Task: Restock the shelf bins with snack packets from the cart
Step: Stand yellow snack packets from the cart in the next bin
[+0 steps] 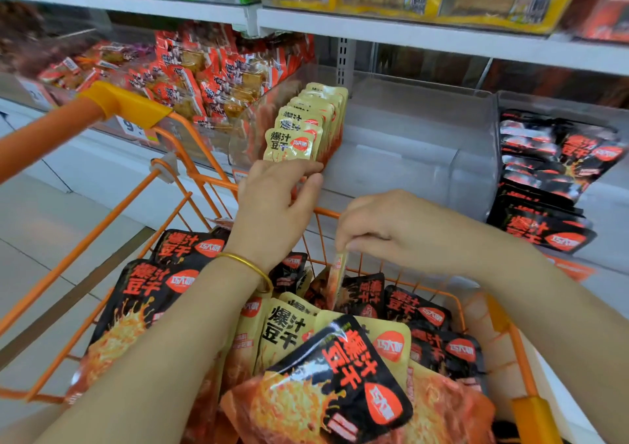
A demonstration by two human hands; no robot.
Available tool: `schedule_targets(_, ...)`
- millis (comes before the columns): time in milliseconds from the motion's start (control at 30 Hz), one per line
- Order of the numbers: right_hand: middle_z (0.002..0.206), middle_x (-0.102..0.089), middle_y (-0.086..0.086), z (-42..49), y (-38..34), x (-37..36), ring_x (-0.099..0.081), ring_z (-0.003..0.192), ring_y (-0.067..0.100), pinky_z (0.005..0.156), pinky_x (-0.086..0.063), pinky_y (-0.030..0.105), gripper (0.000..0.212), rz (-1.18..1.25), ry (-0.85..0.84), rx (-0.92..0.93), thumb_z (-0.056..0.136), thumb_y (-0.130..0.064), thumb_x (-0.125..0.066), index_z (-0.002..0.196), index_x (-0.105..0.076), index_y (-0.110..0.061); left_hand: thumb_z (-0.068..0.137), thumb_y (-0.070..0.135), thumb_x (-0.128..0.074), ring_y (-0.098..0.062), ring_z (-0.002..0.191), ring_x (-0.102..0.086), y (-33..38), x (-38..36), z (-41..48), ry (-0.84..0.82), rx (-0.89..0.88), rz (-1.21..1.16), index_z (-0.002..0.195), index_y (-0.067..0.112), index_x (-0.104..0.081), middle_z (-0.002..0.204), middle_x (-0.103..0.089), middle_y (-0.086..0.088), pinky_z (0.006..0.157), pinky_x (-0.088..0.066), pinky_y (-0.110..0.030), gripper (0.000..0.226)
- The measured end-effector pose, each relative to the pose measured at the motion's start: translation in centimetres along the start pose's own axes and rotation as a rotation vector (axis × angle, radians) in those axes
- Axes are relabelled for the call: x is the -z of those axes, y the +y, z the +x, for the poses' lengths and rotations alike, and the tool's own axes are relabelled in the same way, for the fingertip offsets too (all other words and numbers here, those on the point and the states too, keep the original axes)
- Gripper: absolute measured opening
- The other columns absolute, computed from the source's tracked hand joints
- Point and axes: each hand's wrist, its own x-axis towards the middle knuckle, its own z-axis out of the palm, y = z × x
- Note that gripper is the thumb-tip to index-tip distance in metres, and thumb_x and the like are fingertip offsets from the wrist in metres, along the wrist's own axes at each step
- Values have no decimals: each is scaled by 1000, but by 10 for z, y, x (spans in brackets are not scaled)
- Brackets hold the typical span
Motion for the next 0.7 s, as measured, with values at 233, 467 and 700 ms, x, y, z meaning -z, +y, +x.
schedule_targets(233,77,-61,-5,-7,-6,-18,-56,70,7,68,-45,25,12,112,124,-59,81,-26,-63,75,-66,-15,78,56,-28,-14,96,-45,0,-1,0,-83,48,-22,109,31,-65,90,-67,9,94,-37,-44,54)
schedule_targets(467,81,-58,-9,-11,-12,-39,-50,76,3,69,-44,27,12,34,278,0,82,-16,-54,91,-57,-21,80,51,-32,-19,95,-46,-3,-3,-1,-66,35,-19,99,25,-70,92,-68,5,87,-41,-44,50)
schedule_targets(700,90,-57,0,-8,-13,-38,-50,82,10,72,-41,21,26,96,445,17,76,8,-54,91,-57,-13,76,52,-29,-21,99,-50,-6,-4,2,-97,73,22,90,29,-72,89,-67,11,89,-39,-43,51)
